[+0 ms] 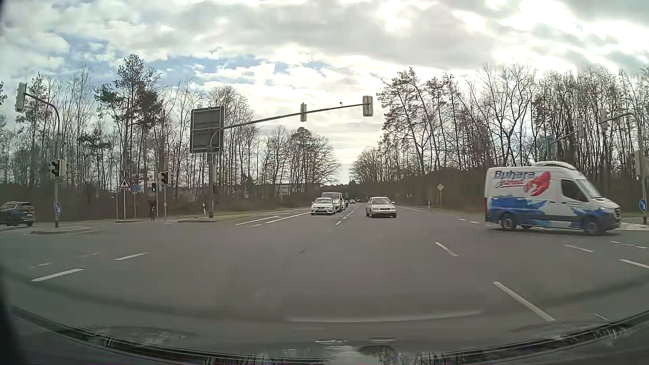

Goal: Follow the waypoints while adhering to traffic rules and regulations

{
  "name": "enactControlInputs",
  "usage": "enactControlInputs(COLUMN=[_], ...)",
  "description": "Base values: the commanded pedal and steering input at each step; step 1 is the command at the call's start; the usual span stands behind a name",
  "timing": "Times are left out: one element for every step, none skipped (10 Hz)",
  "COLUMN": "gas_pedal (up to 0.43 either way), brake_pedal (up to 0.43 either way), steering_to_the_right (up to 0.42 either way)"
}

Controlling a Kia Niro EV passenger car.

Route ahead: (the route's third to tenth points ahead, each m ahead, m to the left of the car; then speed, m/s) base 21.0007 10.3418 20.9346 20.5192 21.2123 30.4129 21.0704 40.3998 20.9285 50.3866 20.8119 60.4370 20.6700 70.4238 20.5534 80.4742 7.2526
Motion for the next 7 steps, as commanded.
enactControlInputs(gas_pedal=[0.118,0.118,0.118,0.118,0.118,0.118,0.118], brake_pedal=[0.000,0.000,0.000,0.000,0.000,0.000,0.000], steering_to_the_right=[-0.120,-0.138,-0.154,-0.165,-0.178,-0.189,-0.199])
